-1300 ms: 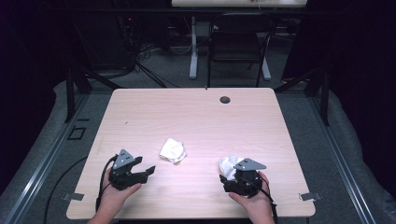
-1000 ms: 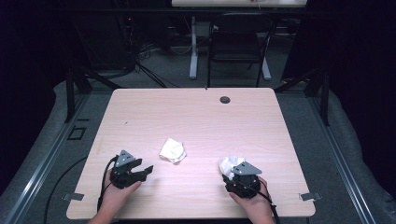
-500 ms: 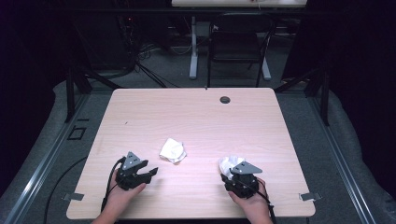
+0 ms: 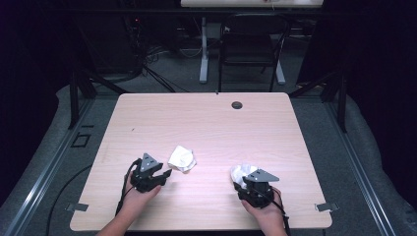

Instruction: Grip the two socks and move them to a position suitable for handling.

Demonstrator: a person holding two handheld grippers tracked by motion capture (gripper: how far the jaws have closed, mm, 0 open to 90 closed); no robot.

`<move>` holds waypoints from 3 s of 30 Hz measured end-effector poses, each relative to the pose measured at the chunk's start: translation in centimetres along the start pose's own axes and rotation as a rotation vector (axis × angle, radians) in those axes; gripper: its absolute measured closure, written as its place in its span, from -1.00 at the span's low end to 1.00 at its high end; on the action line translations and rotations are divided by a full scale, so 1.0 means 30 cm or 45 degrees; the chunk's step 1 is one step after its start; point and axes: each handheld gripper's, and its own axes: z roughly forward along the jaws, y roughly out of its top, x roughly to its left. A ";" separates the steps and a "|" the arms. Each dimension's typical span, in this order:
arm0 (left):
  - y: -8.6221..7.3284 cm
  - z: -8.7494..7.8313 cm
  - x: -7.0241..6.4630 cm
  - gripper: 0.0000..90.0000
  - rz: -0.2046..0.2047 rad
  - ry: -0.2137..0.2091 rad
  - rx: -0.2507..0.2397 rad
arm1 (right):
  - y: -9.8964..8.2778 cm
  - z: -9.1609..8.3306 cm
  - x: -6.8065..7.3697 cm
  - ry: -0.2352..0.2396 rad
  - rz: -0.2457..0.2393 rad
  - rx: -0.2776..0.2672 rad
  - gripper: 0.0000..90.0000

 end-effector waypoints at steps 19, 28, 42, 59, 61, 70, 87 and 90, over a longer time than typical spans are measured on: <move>0.099 0.109 0.000 0.35 -0.017 0.026 0.006 | -0.005 -0.003 -0.011 0.002 0.003 -0.002 0.29; 0.120 0.142 -0.005 0.40 -0.004 0.038 0.015 | -0.005 -0.006 -0.015 0.001 0.007 -0.004 0.27; 0.111 0.177 -0.008 0.60 0.018 0.036 0.070 | -0.005 -0.005 -0.018 0.006 0.014 -0.010 0.27; 0.076 0.195 -0.028 0.68 0.035 -0.003 0.121 | -0.005 -0.006 -0.019 0.012 0.017 -0.014 0.27; 0.068 0.192 -0.038 0.69 0.045 -0.008 0.120 | -0.005 -0.006 -0.019 0.010 0.021 -0.018 0.27; 0.047 0.164 -0.078 0.71 0.063 -0.039 0.127 | -0.005 -0.005 -0.015 0.010 0.014 -0.013 0.26; 0.007 0.115 -0.183 0.71 0.090 -0.102 0.131 | -0.003 -0.004 -0.003 0.026 -0.003 -0.012 0.26; 0.000 0.104 -0.199 0.70 0.090 -0.110 0.134 | -0.003 -0.001 0.004 0.030 0.004 -0.017 0.26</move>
